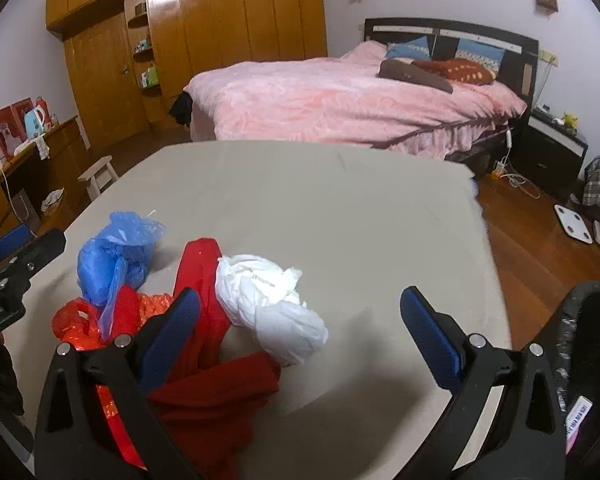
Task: Collect trash
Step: 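Move both tools back over the remaining trash pile, then grasp the blue plastic bag with the left tool while the right tool grasps the white bag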
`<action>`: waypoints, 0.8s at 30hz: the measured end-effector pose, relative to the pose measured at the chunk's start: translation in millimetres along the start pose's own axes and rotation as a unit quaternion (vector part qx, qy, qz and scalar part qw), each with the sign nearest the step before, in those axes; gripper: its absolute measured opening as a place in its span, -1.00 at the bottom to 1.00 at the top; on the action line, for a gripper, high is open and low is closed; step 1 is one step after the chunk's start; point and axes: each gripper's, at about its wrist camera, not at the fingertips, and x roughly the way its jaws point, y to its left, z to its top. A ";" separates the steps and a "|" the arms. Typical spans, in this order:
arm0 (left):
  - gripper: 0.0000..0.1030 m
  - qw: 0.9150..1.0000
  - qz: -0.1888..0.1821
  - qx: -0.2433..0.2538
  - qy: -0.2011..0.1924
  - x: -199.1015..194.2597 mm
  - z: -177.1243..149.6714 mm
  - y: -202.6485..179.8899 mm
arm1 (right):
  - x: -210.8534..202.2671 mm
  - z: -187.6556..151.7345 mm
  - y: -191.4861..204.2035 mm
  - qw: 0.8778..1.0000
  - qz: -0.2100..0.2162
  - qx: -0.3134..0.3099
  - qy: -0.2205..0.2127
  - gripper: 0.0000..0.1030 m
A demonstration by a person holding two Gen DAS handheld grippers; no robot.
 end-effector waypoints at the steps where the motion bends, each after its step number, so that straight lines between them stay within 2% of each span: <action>1: 0.77 1.000 0.001 -0.001 0.000 1.0 -0.2 0.1 | 2.9 -0.3 0.9 1.000 0.001 -0.001 0.004 0.89; 3: 0.77 1.000 0.001 -0.001 0.001 2.0 -0.9 -0.1 | 7.9 0.2 3.4 1.000 0.007 -0.004 0.014 0.88; 5: 0.77 1.000 0.001 -0.002 0.002 3.4 -0.9 -0.8 | 11.0 -0.6 6.3 1.000 0.014 -0.008 0.022 0.64; 7: 0.77 1.000 0.000 -0.003 0.003 4.7 -0.8 -1.1 | 15.3 -1.5 7.7 0.999 0.021 -0.011 0.032 0.55; 11: 0.77 1.000 -0.002 -0.002 0.004 6.8 -2.1 -0.4 | 19.3 -0.8 2.5 0.999 0.029 -0.007 0.039 0.53; 12: 0.77 1.000 -0.003 -0.002 0.006 7.9 -2.1 -0.3 | 21.0 -0.9 1.9 0.998 0.034 -0.007 0.045 0.43; 14: 0.77 1.000 -0.006 -0.001 0.008 9.7 -2.7 -0.6 | 24.3 -2.3 3.1 0.997 0.044 -0.010 0.055 0.09; 16: 0.77 1.000 -0.008 0.000 0.011 11.8 -2.9 -2.6 | 26.6 -3.5 3.5 0.996 0.057 -0.009 0.065 -0.13; 19: 0.77 1.000 -0.012 0.001 0.015 16.0 -2.5 -6.2 | 24.1 -3.1 3.8 0.996 0.065 -0.008 0.059 -0.32; 24: 0.74 0.999 -0.022 0.003 0.025 28.8 -0.7 -13.0 | 14.6 1.7 -3.3 0.998 0.057 0.012 0.029 -0.33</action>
